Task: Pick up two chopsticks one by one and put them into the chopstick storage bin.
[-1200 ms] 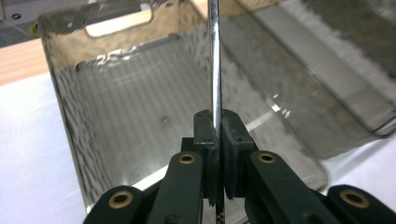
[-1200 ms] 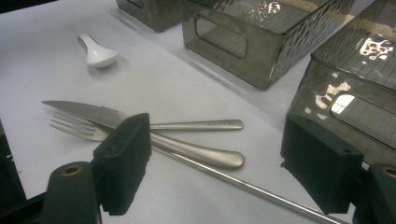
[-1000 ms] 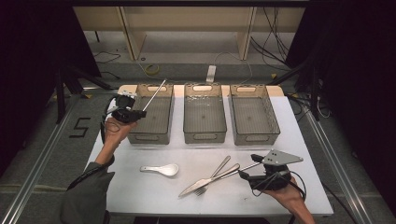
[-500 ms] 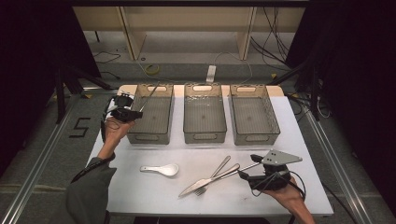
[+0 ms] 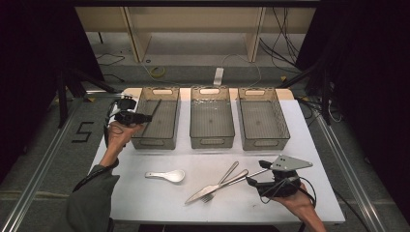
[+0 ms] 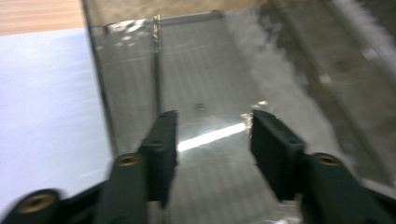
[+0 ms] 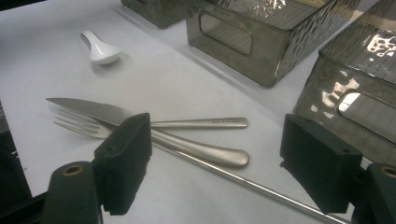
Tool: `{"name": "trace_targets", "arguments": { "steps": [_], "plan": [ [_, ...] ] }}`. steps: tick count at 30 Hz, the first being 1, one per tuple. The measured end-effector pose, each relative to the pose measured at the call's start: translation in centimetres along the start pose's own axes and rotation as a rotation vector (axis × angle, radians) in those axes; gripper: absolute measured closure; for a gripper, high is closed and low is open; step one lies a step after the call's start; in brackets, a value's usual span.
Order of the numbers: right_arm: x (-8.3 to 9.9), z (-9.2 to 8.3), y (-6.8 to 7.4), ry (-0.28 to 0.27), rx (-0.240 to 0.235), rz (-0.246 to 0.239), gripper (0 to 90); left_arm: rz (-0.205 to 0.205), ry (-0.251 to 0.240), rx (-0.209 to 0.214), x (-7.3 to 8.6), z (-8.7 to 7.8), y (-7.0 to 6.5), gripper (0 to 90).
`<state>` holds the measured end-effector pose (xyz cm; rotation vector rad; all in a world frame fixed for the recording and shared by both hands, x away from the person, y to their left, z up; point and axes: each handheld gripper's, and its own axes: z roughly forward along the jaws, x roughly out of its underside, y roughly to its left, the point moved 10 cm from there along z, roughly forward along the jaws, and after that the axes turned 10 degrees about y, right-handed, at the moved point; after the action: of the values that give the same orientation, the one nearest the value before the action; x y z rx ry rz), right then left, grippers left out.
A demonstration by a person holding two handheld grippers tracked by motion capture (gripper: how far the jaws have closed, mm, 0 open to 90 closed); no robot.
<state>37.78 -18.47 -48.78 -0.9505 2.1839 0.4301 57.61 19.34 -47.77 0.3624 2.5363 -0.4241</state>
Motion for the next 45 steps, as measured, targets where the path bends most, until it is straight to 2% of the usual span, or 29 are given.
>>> {"name": "trace_targets", "arguments": {
  "steps": [4, 8, 11, 14, 18, 20, 23, 26, 28, 31, 35, 38, 42, 45],
  "plan": [
    [-0.1, -0.1, 0.0, 0.011, -0.004, -0.013, 25.8, 0.035, -0.027, 0.069, 0.4, -1.2, -2.1, 33.8],
    [0.0, -0.1, -0.5, 0.045, 0.001, -0.029, 25.7, 0.102, -0.062, 0.122, 1.3, -2.4, -4.8, 26.7],
    [0.2, 0.0, -1.0, 0.111, 0.006, -0.088, 26.0, 0.149, -0.097, 0.155, 2.2, -3.4, -6.8, 23.8],
    [0.5, 0.4, -1.7, 0.203, 0.009, -0.154, 26.5, 0.196, -0.122, 0.173, 3.3, -4.2, -8.5, 21.4],
    [0.8, 1.2, -2.4, 0.330, -0.028, -0.220, 26.8, 0.241, -0.146, 0.189, 5.0, -5.0, -10.3, 19.0],
    [0.9, 1.8, -2.6, 0.377, -0.039, -0.247, 27.2, 0.261, -0.159, 0.189, 5.6, -5.2, -10.8, 18.3],
    [1.3, 2.7, -3.0, 0.434, -0.046, -0.264, 28.7, 0.273, -0.171, 0.215, 6.6, -5.5, -11.6, 16.9],
    [1.7, 3.7, -3.2, 0.490, -0.063, -0.274, 30.9, 0.273, -0.190, 0.262, 7.6, -5.7, -12.6, 16.6],
    [2.0, 4.4, -3.4, 0.526, -0.066, -0.291, 32.2, 0.291, -0.189, 0.248, 8.2, -5.7, -13.0, 15.9],
    [2.4, 5.2, -3.5, 0.578, -0.079, -0.310, 34.6, 0.299, -0.185, 0.253, 9.0, -5.6, -13.5, 15.9],
    [2.7, 5.8, -3.6, 0.620, -0.101, -0.296, 38.2, 0.308, -0.174, 0.264, 9.9, -5.7, -14.0, 15.8],
    [2.9, 6.0, -3.8, 0.632, -0.102, -0.305, 40.9, 0.328, -0.168, 0.254, 10.3, -5.7, -14.3, 15.7],
    [3.0, 5.9, -3.6, 0.656, -0.117, -0.305, 45.7, 0.336, -0.164, 0.256, 10.6, -5.7, -14.5, 15.7],
    [3.1, 5.9, -3.6, 0.662, -0.119, -0.324, 49.8, 0.338, -0.163, 0.255, 10.7, -5.8, -14.5, 15.7]
  ]
}}
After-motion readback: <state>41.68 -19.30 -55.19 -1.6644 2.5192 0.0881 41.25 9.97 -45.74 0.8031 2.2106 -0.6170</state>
